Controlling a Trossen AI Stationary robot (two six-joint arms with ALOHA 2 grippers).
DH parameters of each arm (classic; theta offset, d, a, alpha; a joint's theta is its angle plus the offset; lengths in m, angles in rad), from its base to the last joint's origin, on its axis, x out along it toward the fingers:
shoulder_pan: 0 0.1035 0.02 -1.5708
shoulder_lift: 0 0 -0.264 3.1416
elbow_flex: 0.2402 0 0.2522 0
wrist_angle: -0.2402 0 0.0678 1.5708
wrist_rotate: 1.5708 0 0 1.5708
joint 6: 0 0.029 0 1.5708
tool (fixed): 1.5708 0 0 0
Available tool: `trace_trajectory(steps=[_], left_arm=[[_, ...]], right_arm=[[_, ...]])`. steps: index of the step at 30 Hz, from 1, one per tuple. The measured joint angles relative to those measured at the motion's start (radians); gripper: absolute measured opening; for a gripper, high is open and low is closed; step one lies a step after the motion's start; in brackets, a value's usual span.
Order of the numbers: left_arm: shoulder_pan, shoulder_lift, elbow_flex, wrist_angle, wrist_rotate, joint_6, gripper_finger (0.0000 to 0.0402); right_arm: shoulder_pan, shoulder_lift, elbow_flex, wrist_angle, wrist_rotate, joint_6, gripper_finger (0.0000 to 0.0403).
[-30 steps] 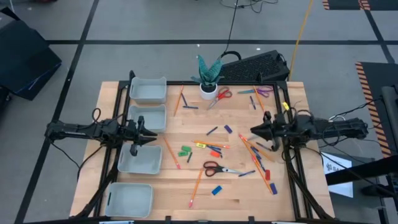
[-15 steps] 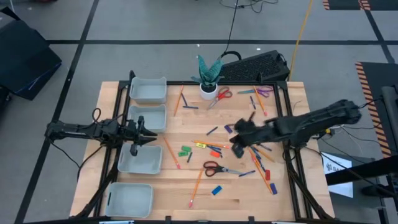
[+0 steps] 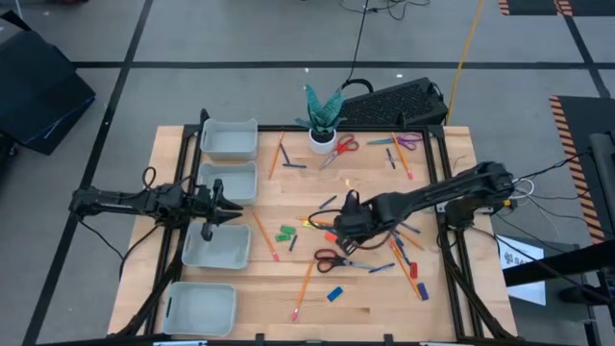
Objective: Sort crayons/erasers/pens/pencils in bins
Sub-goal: Put the orange pencil into the middle top gray bin
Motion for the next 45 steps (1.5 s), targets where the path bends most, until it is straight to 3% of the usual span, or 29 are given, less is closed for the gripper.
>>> trace_trajectory(steps=[7,13,18,27,35,37,41,45], left_arm=[[0.000,0.000,0.000,0.000,0.000,0.000,0.0088],[0.000,0.000,0.000,0.001,0.000,0.000,0.0088],[0.000,0.000,0.000,0.001,0.000,0.000,0.0088],[0.000,0.000,0.000,0.001,0.000,0.000,0.0088],[0.000,0.000,0.000,0.002,0.000,0.000,0.0088],[0.000,0.000,0.000,0.023,0.000,-0.052,0.0088],[0.000,0.000,0.000,0.111,-0.014,-0.333,0.0088],[0.000,0.000,0.000,0.183,-0.036,-0.395,0.0088]], right_arm=[[-0.091,-0.005,-0.216,0.027,-0.027,-0.057,0.0113],[-0.110,-0.056,-0.335,0.065,-0.029,-0.030,0.0104],[-0.110,-0.107,-0.402,0.197,-0.037,0.032,0.0090],[-0.122,-0.112,-0.458,0.302,-0.056,0.112,0.0063],[-0.114,-0.120,-0.372,0.244,-0.079,0.107,0.0050],[-0.115,-0.120,-0.360,0.207,-0.080,0.088,0.0051],[-0.118,-0.119,-0.360,0.156,-0.079,0.067,0.0060],[-0.134,-0.119,-0.362,0.127,-0.076,0.052,0.0082]])
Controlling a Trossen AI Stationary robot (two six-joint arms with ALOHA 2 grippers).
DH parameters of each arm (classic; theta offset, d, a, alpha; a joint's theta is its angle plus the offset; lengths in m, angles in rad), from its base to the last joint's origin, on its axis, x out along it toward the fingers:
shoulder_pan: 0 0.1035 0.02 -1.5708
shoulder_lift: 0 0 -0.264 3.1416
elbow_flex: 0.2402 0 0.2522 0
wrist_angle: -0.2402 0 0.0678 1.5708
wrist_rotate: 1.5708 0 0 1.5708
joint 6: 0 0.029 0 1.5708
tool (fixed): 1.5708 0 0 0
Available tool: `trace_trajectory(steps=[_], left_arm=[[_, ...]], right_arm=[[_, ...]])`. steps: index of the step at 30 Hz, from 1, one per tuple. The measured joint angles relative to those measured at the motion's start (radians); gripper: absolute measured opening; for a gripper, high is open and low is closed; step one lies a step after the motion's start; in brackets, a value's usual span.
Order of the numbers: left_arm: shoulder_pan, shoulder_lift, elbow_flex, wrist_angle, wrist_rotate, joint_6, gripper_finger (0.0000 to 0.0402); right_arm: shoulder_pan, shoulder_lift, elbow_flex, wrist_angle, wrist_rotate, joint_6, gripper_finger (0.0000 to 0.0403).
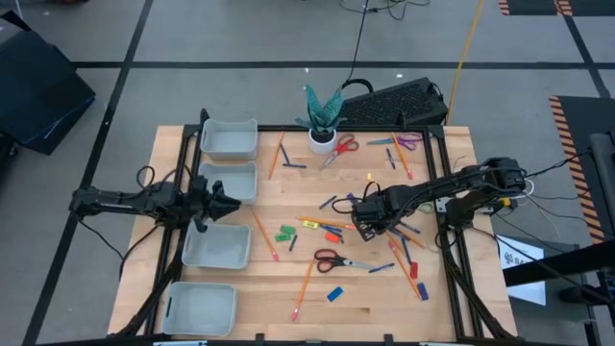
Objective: Sort crayons/erasers/pens/pencils in bins
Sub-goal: Put the orange pencil into the middle top gray bin
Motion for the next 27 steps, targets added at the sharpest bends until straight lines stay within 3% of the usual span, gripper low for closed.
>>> trace_trajectory(steps=[6,14,17,23,27], left_arm=[[0.000,0.000,0.000,0.096,-0.015,-0.017,0.0088],[0.000,0.015,0.011,0.175,-0.058,-0.126,0.0088],[-0.014,0.061,0.101,0.172,-0.059,-0.082,0.0088],[-0.046,0.311,0.377,0.123,-0.071,0.225,0.0088],[-0.032,0.482,0.524,0.057,-0.169,0.305,0.0088]], right_arm=[[-0.039,0.000,-0.052,0.048,-0.001,-0.039,0.0106],[-0.053,-0.003,-0.119,0.175,-0.051,-0.065,0.0091],[-0.053,-0.004,-0.129,0.187,-0.048,-0.051,0.0078],[-0.052,-0.004,-0.132,0.185,-0.006,-0.081,0.0034],[-0.049,-0.003,-0.115,0.194,-0.004,-0.088,0.0010]])
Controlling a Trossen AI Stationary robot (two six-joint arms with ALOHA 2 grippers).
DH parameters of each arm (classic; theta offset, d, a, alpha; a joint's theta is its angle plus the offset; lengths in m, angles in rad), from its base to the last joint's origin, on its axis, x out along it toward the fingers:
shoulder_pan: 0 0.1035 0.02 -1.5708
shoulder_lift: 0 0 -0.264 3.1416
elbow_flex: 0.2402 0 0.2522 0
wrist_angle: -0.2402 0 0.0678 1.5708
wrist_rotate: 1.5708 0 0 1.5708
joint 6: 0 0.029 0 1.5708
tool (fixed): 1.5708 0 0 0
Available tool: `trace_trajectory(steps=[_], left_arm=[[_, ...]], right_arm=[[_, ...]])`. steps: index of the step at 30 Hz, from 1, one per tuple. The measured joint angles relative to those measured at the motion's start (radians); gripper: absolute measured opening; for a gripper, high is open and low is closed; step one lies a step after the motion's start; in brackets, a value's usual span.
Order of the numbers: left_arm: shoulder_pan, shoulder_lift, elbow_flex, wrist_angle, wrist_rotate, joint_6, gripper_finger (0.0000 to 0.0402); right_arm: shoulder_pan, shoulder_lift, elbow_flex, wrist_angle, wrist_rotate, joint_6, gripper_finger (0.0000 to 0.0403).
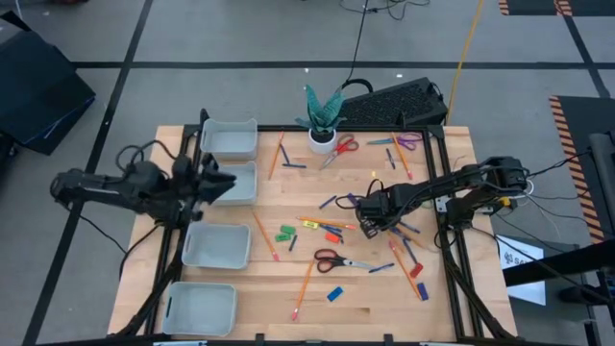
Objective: Sort crayons/erasers/pens/pencils in bins
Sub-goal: Put the orange pencil into the middle top gray bin
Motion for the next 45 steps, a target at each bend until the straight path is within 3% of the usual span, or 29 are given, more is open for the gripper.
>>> trace_trajectory(steps=[5,9,13,19,23,27,41,45], left_arm=[[0.067,0.157,0.139,-0.182,-0.040,0.035,0.0088],[0.107,0.250,0.181,-0.186,-0.035,0.042,0.0108],[0.125,0.312,0.185,-0.134,-0.016,0.031,0.0168],[0.102,0.422,0.185,0.126,0.163,0.056,0.0238],[0.078,0.521,0.186,0.383,0.223,0.093,0.0243],[0.079,0.605,0.189,0.518,0.233,0.042,0.0243],[0.087,0.833,0.409,0.420,0.286,0.012,0.0243],[0.087,0.833,0.412,0.414,0.286,0.012,0.0206]], right_arm=[[0.022,-0.060,0.094,0.037,0.016,-0.055,0.0017],[0.045,-0.138,0.201,0.101,0.098,-0.164,0.0016],[0.071,-0.224,0.311,0.253,0.183,-0.405,0.0015],[0.095,-0.285,0.361,0.641,0.214,-0.652,0.0015],[0.110,-0.269,0.360,0.759,0.213,-0.729,0.0014],[0.108,-0.245,0.360,0.786,0.214,-0.761,0.0014],[0.093,-0.217,0.360,0.818,0.213,-0.844,0.0013],[0.093,-0.217,0.360,0.817,0.214,-0.851,0.0015]])
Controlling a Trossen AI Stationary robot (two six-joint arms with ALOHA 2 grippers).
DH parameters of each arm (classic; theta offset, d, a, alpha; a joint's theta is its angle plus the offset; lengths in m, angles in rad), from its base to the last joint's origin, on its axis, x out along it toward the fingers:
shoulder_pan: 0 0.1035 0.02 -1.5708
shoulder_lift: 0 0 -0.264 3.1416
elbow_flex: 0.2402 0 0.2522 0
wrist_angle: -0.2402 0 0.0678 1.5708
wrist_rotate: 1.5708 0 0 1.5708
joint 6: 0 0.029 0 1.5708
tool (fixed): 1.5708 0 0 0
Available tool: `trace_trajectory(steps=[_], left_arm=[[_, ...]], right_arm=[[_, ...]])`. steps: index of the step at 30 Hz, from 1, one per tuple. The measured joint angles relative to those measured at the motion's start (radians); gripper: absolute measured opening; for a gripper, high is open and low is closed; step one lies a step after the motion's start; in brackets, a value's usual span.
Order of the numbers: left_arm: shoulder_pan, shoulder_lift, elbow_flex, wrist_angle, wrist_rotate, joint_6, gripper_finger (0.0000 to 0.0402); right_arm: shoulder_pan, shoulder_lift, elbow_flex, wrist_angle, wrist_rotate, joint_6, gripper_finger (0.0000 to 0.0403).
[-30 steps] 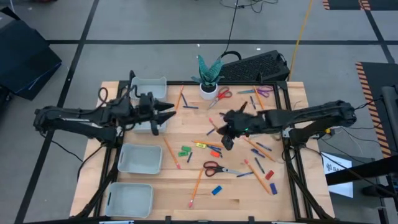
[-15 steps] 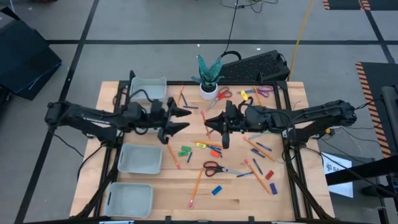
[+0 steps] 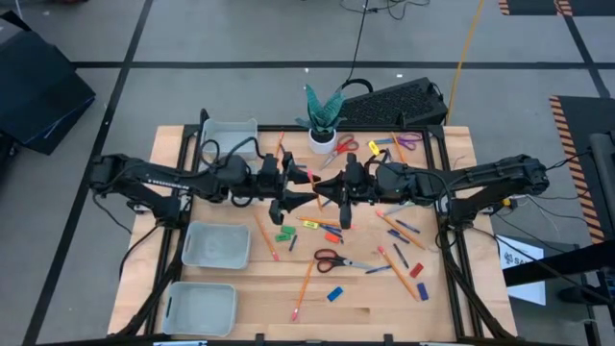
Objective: Sort crayons/erasers/pens/pencils in bins
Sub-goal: Put the orange pencil into the middle top gray bin
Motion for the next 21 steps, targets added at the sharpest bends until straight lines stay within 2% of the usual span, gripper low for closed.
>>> trace_trajectory(steps=[8,12,16,18,21], left_arm=[[0.013,-0.002,0.000,-0.020,-0.008,0.026,0.0028],[0.018,-0.004,0.000,-0.042,-0.034,0.002,0.0026],[0.017,-0.020,0.026,-0.130,-0.034,0.003,0.0021],[0.021,-0.037,0.078,-0.286,-0.034,0.027,0.0021],[0.035,-0.053,0.210,-0.625,-0.054,0.081,0.0021]], right_arm=[[0.001,0.000,0.000,-0.005,-0.007,-0.001,0.0021],[0.002,0.000,-0.001,-0.010,-0.002,-0.020,0.0038],[0.002,-0.001,-0.002,-0.005,0.001,-0.004,0.0085],[0.002,-0.001,-0.002,-0.006,0.000,0.004,0.0115],[0.002,-0.011,-0.002,-0.013,0.003,0.011,0.0158]])
